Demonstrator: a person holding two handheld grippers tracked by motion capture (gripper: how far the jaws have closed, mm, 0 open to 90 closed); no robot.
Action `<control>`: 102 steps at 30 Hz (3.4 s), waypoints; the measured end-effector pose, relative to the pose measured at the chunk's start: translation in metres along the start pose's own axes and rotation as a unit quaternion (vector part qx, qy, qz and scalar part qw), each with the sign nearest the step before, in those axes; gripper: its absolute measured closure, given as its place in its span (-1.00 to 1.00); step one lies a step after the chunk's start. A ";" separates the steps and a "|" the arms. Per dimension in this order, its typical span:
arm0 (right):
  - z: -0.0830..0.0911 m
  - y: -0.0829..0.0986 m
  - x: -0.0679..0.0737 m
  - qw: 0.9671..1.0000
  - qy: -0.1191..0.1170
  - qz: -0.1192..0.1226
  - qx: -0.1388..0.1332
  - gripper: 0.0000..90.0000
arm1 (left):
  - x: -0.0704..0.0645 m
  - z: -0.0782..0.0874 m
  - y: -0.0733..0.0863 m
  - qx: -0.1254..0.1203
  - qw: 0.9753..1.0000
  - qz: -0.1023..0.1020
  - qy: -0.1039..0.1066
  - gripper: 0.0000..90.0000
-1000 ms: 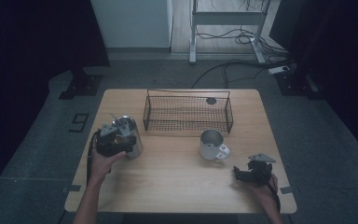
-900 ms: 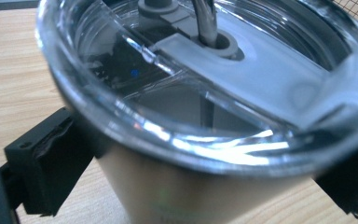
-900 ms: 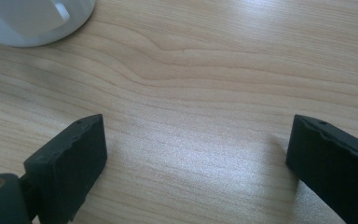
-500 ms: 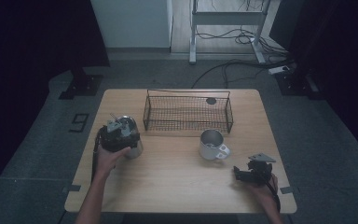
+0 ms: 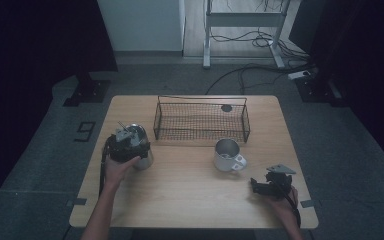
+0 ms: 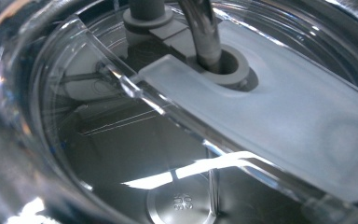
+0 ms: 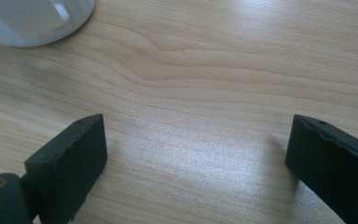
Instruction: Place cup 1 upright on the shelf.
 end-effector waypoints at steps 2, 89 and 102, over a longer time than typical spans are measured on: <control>0.000 0.000 0.000 1.000 0.000 0.000 0.000 -0.89 | -0.001 0.001 -0.001 -0.003 1.000 0.005 0.003 -0.91; 0.000 0.000 -0.001 1.000 0.001 0.001 0.000 -0.88 | -0.056 0.058 -0.081 -0.056 0.997 -0.027 0.038 -0.91; 0.000 0.000 -0.001 1.000 0.001 0.001 0.000 -0.88 | -0.069 0.053 -0.086 -0.054 0.997 -0.037 0.047 -0.91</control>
Point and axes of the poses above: each handheld gripper's, and its own axes: z roughly backward along the jaws, y roughly out of its underside, x roughly to its left, the point moved 9 cm from there along -z, roughly forward along the jaws, and after that the axes turned 7 degrees about x, right-handed, at the moved point
